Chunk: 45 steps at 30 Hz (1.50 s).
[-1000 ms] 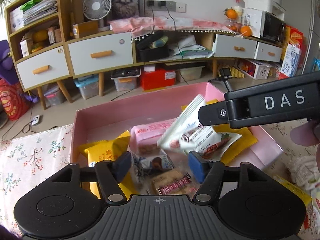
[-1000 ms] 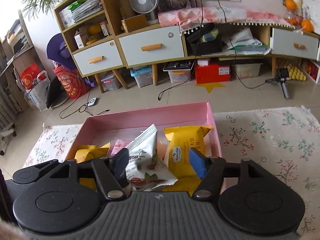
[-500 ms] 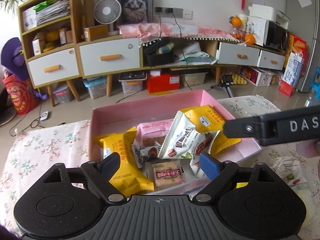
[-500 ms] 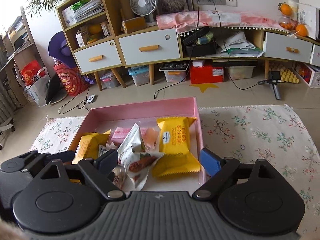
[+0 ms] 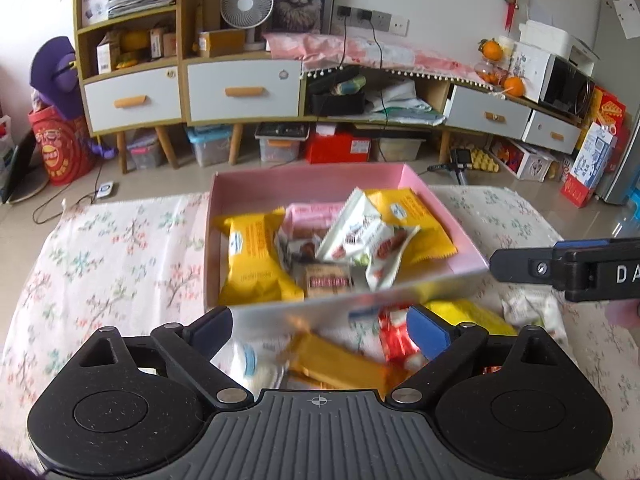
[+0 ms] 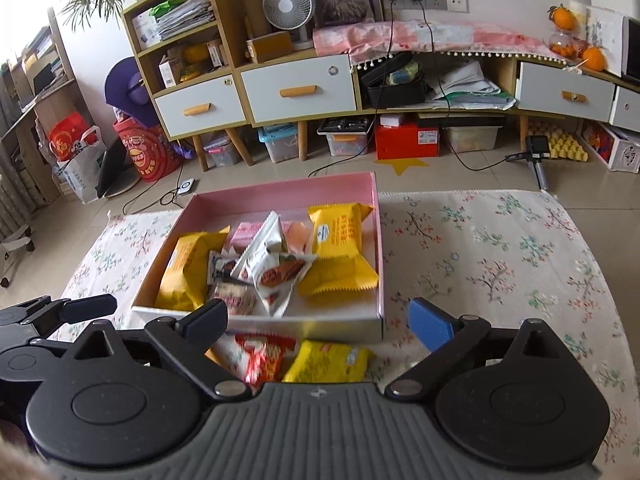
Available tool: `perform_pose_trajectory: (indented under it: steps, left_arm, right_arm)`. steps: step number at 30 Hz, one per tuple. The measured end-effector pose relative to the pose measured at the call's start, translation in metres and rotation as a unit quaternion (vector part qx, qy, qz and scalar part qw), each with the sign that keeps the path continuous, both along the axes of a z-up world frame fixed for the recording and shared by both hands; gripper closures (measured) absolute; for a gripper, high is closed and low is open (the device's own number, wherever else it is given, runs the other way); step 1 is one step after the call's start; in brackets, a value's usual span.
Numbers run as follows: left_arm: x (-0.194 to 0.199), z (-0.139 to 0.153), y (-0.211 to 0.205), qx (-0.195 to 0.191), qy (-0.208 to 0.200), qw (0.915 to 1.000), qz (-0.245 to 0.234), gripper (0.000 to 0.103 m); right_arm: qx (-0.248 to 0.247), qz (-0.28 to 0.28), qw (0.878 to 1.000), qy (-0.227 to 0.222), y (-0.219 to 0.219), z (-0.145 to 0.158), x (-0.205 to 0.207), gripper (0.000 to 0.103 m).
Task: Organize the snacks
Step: 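Withdraw both tools from the box back over the snack pile, then grasp the pale yellow cake packet with the right tool while the left grasps the orange bar packet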
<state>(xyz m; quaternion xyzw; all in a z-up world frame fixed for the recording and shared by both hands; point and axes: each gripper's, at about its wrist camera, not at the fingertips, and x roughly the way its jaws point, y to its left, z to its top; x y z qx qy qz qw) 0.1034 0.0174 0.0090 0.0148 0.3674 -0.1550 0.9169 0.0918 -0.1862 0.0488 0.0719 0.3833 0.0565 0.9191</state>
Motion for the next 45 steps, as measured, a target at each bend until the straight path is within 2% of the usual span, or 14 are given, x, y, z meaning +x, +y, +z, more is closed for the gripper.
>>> perform_pose_trajectory:
  steps: [13,21,25,30,36,45]
  left_arm:
    - [-0.048,-0.004,0.013,-0.003,0.015,0.9999,0.002,0.005]
    - [-0.068,-0.016,0.018,0.001,0.014,0.9999,-0.005,0.002]
    - [-0.075,-0.019,0.023,-0.012,0.018,0.9997,-0.010,0.002]
    - [-0.081,-0.025,0.027,-0.006,0.007,0.9997,-0.024,0.002]
    - [-0.087,-0.038,0.031,0.000,0.005,0.9991,-0.041,0.002]
    - [-0.093,-0.058,0.037,-0.018,0.020,0.9954,-0.092,0.004]
  right_arm:
    - [-0.001,0.008,1.000,0.005,-0.004,-0.004,-0.036,0.004]
    - [-0.014,0.026,1.000,0.005,-0.003,-0.018,-0.057,0.003]
    - [-0.017,0.034,0.999,0.008,-0.004,-0.024,-0.065,0.002]
    - [-0.016,0.038,0.999,0.012,-0.010,-0.030,-0.072,0.001]
    - [-0.039,0.040,0.998,0.008,-0.020,-0.039,-0.080,0.000]
    - [-0.062,0.038,0.997,0.028,-0.034,-0.057,-0.086,0.001]
